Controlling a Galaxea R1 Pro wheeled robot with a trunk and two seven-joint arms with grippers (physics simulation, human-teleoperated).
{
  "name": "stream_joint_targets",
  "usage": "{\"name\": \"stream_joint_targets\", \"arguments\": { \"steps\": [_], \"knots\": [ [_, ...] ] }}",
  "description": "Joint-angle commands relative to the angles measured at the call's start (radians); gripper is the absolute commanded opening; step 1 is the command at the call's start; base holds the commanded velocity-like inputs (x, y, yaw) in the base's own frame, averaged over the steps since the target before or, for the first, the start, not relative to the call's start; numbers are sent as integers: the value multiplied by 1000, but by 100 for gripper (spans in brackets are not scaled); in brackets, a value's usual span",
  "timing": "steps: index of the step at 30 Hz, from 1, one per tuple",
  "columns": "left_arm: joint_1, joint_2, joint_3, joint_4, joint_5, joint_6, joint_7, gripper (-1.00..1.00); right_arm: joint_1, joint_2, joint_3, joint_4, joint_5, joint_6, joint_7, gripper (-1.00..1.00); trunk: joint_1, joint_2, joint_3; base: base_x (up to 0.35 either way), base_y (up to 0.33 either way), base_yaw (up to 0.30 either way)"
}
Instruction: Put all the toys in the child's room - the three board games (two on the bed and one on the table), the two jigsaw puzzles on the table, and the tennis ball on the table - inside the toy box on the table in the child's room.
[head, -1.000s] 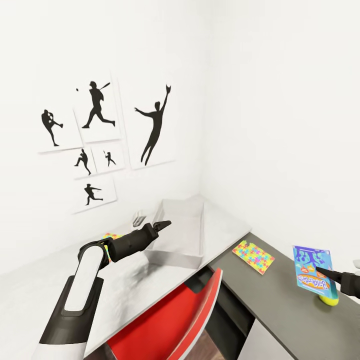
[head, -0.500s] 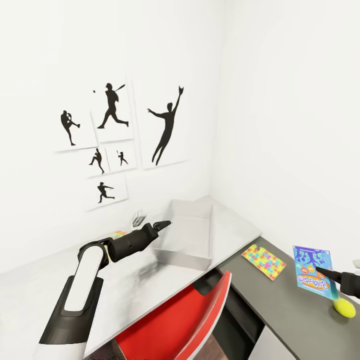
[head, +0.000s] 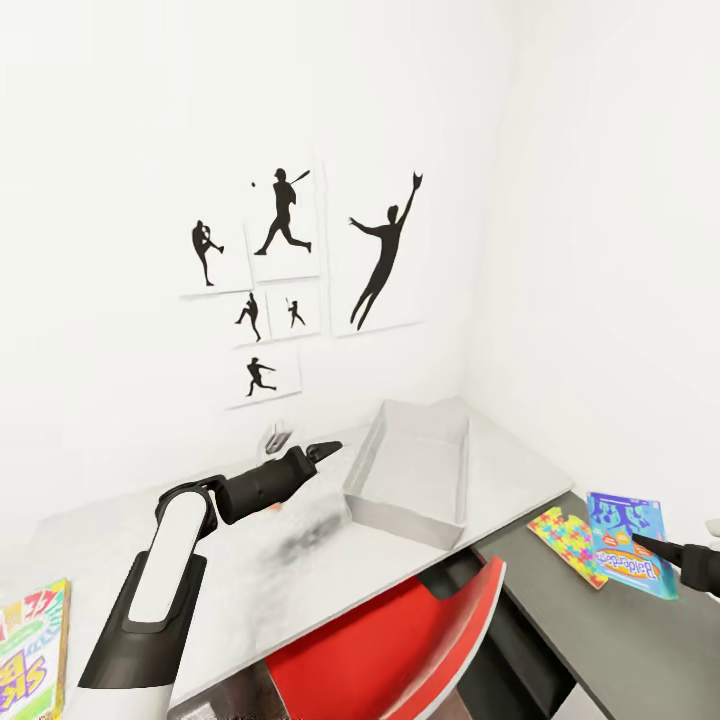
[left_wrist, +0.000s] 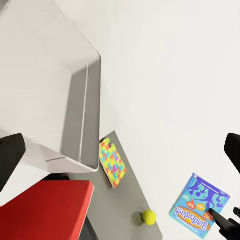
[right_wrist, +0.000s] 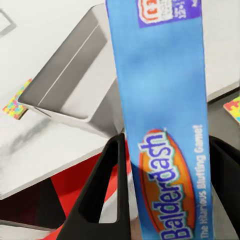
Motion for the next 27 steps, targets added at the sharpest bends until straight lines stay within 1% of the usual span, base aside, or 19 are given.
{"name": "stream_joint_targets", "arguments": {
  "steps": [1,8,11,24,27],
  "knots": [
    [-1,-1,0,0,10,3,10,100,-1,0,-1,-1,0,8,5,-100,1,-2,-2,0,0,291],
    [-1,-1,-1,0,10,3,10,100,-1,-1,-1,-1,0,8,5,-100,1,-2,-2,0,0,284],
    [-1,-1,-1,0,10,3,10,100,-1,-1,-2,-1,0,7,4,-100,1,-2,-2,0,0,170],
    [-1,-1,-1,0,9,4,10,100,0,1,-3,-1,0,0,4,-100,1,-2,-2,0,-1,31],
    [-1,-1,-2,0,9,3,10,100,0,1,-3,-1,0,1,3,-100,1,-2,-2,14,-86,84]
  ]
}}
